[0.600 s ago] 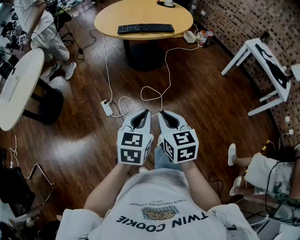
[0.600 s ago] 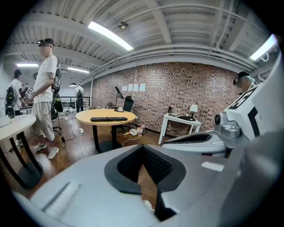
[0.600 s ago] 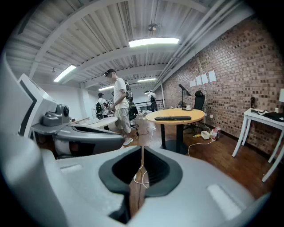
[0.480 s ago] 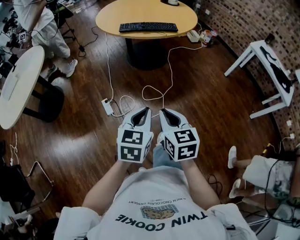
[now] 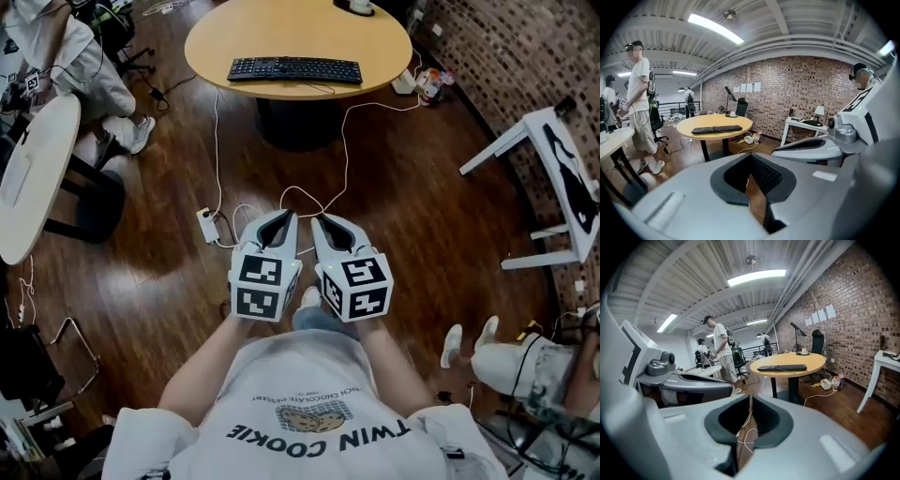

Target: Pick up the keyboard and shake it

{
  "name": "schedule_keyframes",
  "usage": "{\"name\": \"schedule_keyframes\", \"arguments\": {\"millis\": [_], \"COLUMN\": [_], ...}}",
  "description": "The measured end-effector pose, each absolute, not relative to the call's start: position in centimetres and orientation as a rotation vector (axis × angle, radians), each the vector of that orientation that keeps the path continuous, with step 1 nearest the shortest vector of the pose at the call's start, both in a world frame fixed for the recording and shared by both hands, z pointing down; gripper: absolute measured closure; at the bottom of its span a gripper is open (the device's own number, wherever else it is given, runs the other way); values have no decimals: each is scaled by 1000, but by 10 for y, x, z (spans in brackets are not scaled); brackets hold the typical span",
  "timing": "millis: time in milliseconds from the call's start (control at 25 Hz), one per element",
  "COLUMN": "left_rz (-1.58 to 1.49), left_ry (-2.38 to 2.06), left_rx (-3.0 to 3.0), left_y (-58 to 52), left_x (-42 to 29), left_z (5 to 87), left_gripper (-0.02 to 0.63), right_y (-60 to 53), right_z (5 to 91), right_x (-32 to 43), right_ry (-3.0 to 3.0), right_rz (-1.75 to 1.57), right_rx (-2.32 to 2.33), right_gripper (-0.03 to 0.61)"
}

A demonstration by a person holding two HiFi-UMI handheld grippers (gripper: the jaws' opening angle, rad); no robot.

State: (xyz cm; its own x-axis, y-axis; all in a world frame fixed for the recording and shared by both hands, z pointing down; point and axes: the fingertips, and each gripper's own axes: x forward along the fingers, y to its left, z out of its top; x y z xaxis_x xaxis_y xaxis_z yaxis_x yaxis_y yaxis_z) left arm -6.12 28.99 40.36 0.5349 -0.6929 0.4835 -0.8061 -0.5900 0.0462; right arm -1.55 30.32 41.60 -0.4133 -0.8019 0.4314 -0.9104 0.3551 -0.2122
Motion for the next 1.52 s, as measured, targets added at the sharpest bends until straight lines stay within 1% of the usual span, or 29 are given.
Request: {"name": "schedule_keyframes", "arguments": {"millis": [600, 1160, 1520], "left_rz": [657, 671, 774], "left_ry": [-1306, -1223, -1214], "left_rx": [2515, 2544, 2577], "left_y": [185, 25, -82], "left_x": [-2, -9, -48], "left_z": [412, 435, 451], "left_gripper": [606, 606, 600], "right_y": [207, 54, -47], "right_z": [430, 452, 463], "right_x": [45, 39, 42], "right_ry": [-2391, -2313, -2172], "right_rz": [627, 567, 393], "right_rx": [1477, 1430, 1370], "right_gripper": [561, 548, 482]}}
